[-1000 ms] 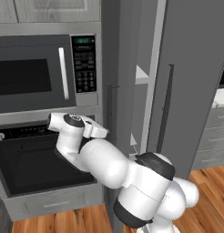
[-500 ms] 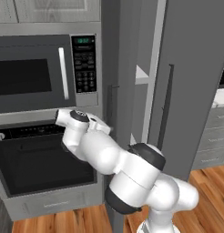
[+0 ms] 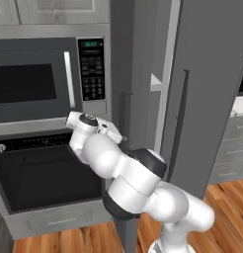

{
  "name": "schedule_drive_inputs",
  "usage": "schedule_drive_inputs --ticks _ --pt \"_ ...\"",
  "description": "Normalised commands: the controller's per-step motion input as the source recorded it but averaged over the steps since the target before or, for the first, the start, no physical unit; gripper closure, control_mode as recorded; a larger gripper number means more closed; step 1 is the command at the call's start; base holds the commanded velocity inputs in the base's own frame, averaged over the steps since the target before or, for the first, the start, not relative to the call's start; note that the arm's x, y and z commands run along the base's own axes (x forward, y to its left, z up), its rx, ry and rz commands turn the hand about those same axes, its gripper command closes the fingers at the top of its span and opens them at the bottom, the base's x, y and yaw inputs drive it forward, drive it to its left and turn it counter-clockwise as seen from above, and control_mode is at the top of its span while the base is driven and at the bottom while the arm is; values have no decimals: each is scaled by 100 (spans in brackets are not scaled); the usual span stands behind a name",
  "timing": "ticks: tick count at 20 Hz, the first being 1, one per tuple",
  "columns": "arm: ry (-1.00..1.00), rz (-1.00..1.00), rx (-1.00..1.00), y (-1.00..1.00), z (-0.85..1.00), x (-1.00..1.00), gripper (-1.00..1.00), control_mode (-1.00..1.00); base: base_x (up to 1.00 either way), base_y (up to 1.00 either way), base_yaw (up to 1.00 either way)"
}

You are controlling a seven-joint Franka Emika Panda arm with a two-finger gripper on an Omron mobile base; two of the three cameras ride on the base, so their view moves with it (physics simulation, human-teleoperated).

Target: Store the hot dog in the freezer for long-term storage. Close the freezer door after placing the cooked food.

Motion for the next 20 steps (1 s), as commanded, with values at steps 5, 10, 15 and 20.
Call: schedule_drive_inputs --ticks 5,10,15,20 --pt "2 7 2 -65 0 2 -100 -100 0 0 0" --pt "1 18 11 -65 0 3 -100 -100 0 0 0" --pt "12 18 15 -66 0 27 -100 -100 0 0 0" --pt "6 27 14 -74 1 35 -100 -100 0 0 0"
